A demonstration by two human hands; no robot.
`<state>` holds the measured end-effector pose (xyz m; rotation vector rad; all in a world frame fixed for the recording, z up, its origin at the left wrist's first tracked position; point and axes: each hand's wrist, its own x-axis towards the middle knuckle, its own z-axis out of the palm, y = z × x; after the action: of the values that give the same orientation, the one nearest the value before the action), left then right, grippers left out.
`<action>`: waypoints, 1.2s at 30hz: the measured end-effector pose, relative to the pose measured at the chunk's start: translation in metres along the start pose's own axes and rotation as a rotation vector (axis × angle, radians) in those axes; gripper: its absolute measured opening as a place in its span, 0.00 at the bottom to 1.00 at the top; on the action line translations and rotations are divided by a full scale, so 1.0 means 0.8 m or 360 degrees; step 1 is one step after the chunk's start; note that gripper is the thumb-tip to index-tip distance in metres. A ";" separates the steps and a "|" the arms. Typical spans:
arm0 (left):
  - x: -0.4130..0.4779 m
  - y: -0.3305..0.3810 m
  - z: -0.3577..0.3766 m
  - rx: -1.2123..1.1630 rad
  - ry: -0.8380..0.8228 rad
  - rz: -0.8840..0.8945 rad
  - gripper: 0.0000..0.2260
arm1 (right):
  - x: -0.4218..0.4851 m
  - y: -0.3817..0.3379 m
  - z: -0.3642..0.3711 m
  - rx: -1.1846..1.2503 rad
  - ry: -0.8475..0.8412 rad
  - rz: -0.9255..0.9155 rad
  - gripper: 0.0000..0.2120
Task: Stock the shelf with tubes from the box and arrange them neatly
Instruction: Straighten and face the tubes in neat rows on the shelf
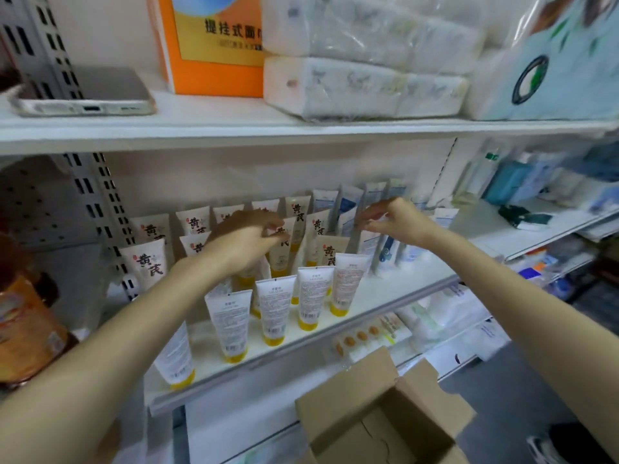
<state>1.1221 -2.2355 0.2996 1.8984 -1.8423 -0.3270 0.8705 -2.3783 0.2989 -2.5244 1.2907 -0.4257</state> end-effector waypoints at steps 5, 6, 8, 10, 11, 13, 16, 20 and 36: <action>0.000 -0.008 -0.025 -0.0051 0.0007 -0.0032 0.15 | 0.010 -0.010 -0.014 -0.0011 0.0025 0.0040 0.10; 0.001 -0.008 -0.029 -0.0060 0.0008 -0.0041 0.15 | 0.011 -0.012 -0.016 -0.0018 0.0035 0.0046 0.11; 0.004 -0.008 -0.034 -0.0081 0.0005 -0.0042 0.15 | 0.012 -0.014 -0.017 -0.0045 0.0029 0.0060 0.12; 0.010 -0.006 -0.034 -0.0076 -0.0002 -0.0019 0.16 | 0.012 -0.014 -0.019 -0.0059 -0.0013 0.0063 0.12; 0.014 -0.006 -0.032 -0.0072 -0.0002 -0.0011 0.16 | 0.012 -0.012 -0.020 -0.0064 -0.0031 0.0050 0.11; 0.020 -0.006 -0.025 -0.0074 -0.0009 -0.0009 0.17 | 0.011 -0.004 -0.024 -0.0084 -0.0061 0.0018 0.09; 0.034 -0.006 -0.012 -0.0087 0.0015 -0.0020 0.17 | 0.015 0.014 -0.036 -0.0070 -0.0092 -0.0041 0.11; 0.061 0.010 0.004 -0.0146 0.0104 -0.0077 0.14 | 0.044 0.044 -0.042 -0.0176 -0.0195 -0.0119 0.13; 0.138 0.101 0.087 0.0200 0.0172 -0.0579 0.13 | 0.156 0.125 0.016 0.0104 -0.0424 -0.0963 0.11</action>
<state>1.0259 -2.3547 0.2955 2.2915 -1.4741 -0.2243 0.8716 -2.5355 0.2673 -2.7582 0.3966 -0.2267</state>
